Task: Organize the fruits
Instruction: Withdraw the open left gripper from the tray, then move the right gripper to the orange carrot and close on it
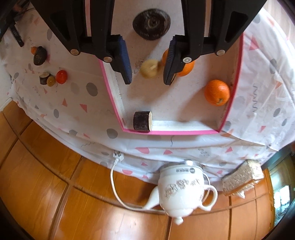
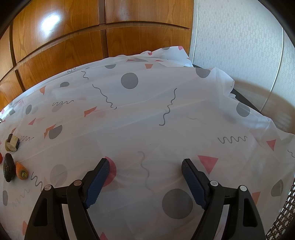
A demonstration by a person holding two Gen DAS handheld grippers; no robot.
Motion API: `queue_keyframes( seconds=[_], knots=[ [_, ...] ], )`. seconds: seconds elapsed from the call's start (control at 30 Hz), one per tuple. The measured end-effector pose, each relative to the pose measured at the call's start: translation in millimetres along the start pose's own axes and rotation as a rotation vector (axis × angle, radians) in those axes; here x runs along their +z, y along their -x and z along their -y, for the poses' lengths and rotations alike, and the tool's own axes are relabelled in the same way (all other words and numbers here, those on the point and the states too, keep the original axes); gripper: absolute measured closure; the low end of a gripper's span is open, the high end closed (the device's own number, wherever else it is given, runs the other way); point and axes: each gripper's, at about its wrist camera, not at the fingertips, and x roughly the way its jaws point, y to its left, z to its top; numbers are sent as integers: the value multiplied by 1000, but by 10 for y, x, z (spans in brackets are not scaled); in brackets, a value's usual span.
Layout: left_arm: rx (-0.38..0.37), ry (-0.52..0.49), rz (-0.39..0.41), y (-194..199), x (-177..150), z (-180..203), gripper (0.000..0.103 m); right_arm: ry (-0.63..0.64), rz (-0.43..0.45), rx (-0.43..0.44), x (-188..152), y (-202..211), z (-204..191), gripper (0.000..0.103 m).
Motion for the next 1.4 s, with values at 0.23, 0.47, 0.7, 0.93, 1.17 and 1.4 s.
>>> queue_keyframes(
  seconds=[0.23, 0.47, 0.7, 0.93, 1.17, 1.4],
  knots=[
    [23, 19, 65, 398, -208, -46, 50, -3, 0, 6, -1, 2, 0, 21],
    [60, 58, 64, 603, -533, -217, 45, -3, -1, 6, -2, 4, 1, 20],
    [124, 118, 86, 784, -763, -449, 40, -3, -2, 6, -4, 3, 2, 21],
    [167, 182, 123, 931, -825, -633, 33, 10, -29, 13, 30, 15, -16, 22],
    [175, 223, 117, 958, -881, -764, 32, 140, -76, 229, 84, 182, -371, 34],
    [166, 232, 115, 974, -910, -787, 32, 516, -101, 486, 62, 502, -1160, 40]
  ],
)
